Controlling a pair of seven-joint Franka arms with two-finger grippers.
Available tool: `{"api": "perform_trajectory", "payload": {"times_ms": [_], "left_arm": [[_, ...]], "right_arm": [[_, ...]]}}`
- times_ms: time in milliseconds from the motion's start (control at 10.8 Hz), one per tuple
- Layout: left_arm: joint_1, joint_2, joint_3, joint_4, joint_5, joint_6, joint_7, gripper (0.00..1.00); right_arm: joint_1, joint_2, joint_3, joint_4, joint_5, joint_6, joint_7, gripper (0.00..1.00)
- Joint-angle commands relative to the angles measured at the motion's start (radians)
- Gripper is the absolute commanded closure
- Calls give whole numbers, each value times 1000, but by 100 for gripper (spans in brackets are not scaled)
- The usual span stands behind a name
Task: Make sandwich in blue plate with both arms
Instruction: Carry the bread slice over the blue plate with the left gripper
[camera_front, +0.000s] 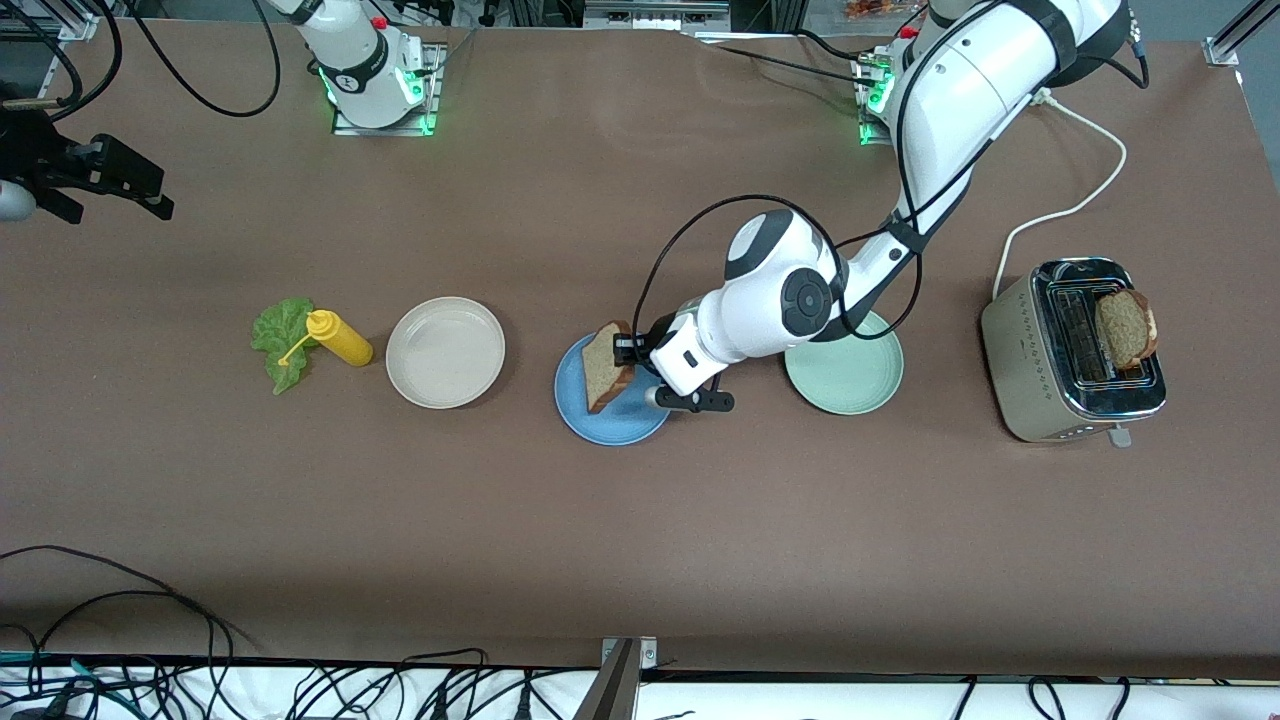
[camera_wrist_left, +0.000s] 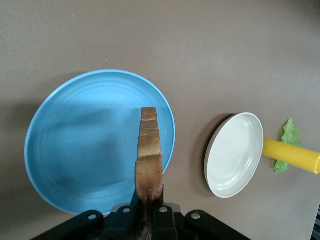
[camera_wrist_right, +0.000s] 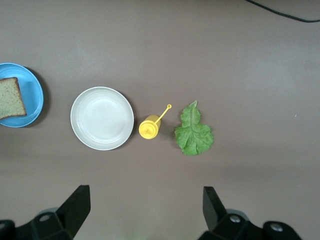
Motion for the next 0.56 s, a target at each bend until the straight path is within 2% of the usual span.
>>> {"api": "perform_trajectory", "payload": {"times_ms": [0, 371, 464], "left_arm": [[-5, 73, -11, 46, -16, 60, 36, 100], [-4, 114, -34, 59, -19, 82, 102, 100], [-2, 114, -36, 56, -19, 82, 111, 96]], "right_arm": [[-4, 26, -1, 14, 12, -46, -14, 0], [8, 60, 24, 10, 13, -132, 0, 0], [8, 75, 22, 16, 13, -132, -3, 0]]}}
